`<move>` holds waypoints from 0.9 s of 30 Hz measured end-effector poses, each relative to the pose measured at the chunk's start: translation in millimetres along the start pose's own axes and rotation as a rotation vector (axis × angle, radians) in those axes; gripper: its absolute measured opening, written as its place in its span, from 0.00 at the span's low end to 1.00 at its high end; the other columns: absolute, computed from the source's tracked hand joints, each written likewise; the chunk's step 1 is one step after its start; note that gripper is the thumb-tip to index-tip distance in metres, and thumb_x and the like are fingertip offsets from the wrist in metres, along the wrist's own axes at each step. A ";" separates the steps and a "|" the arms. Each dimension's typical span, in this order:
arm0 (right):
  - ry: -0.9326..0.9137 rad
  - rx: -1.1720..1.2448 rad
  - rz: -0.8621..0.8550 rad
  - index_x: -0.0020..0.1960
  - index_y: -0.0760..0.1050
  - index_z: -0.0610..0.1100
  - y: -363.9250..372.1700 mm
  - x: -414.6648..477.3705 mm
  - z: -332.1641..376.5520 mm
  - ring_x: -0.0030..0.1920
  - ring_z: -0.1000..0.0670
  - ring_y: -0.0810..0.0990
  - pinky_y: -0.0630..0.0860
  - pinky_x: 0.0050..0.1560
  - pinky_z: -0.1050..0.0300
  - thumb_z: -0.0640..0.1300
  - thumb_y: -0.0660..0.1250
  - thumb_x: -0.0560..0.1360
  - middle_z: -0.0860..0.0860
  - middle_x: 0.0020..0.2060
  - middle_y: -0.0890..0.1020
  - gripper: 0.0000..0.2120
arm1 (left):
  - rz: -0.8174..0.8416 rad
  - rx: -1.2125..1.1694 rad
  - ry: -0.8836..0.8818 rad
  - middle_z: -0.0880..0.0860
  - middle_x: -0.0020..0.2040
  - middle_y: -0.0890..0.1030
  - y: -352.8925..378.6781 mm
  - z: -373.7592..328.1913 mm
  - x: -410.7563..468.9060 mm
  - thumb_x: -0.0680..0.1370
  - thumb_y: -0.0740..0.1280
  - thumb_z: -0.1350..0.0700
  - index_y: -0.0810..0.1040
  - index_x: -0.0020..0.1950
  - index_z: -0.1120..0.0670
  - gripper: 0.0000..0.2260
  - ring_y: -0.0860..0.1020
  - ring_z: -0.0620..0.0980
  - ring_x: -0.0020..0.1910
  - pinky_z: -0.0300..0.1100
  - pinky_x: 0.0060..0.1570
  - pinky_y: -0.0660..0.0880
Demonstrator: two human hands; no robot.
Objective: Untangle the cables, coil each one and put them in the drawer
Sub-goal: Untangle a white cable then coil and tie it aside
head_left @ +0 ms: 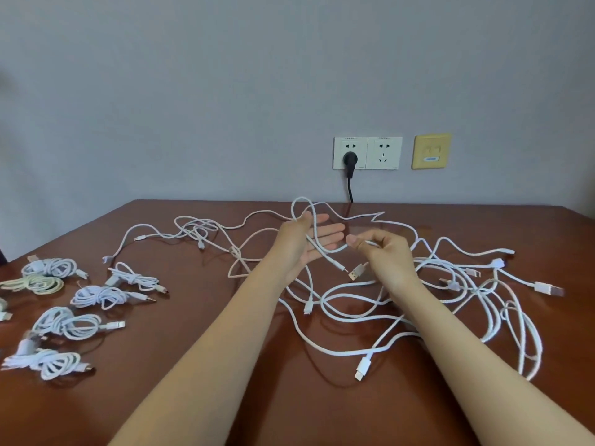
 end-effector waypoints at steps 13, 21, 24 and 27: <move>0.230 0.559 0.310 0.42 0.75 0.43 35.7 -13.0 -7.9 0.25 0.56 0.67 0.73 0.31 0.62 0.35 0.61 0.76 0.52 0.26 0.69 0.07 | -0.140 -0.528 -0.036 0.49 0.19 0.64 -44.2 17.3 9.8 0.84 0.47 0.60 0.63 0.35 0.56 0.17 0.60 0.42 0.14 0.29 0.17 0.63; 0.065 0.505 0.299 0.45 0.73 0.43 35.6 -13.0 11.1 0.20 0.57 0.61 0.62 0.22 0.67 0.27 0.55 0.77 0.51 0.26 0.75 0.14 | -0.121 0.029 -0.112 0.48 0.21 0.64 -35.3 28.3 6.1 0.83 0.48 0.61 0.64 0.37 0.56 0.16 0.56 0.40 0.14 0.30 0.15 0.54; -0.032 0.401 0.306 0.43 0.73 0.42 37.3 -17.7 26.6 0.20 0.57 0.63 0.64 0.22 0.66 0.30 0.60 0.77 0.52 0.25 0.76 0.09 | -0.039 0.242 -0.151 0.48 0.20 0.65 -21.2 30.7 -0.3 0.83 0.51 0.60 0.68 0.40 0.58 0.13 0.56 0.39 0.14 0.29 0.15 0.52; -0.093 0.299 0.242 0.41 0.72 0.43 33.2 -17.7 33.8 0.19 0.59 0.66 0.65 0.22 0.67 0.31 0.62 0.76 0.52 0.24 0.75 0.09 | 0.080 0.325 -0.178 0.51 0.26 0.69 -1.9 34.2 -8.4 0.83 0.53 0.58 0.70 0.39 0.57 0.14 0.56 0.39 0.15 0.29 0.16 0.53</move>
Point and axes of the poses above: each hand's wrist, its own x-axis towards the middle knuckle, its own y-axis out of the palm, z = x × y, the point moved 10 cm from there along x, towards the middle knuckle
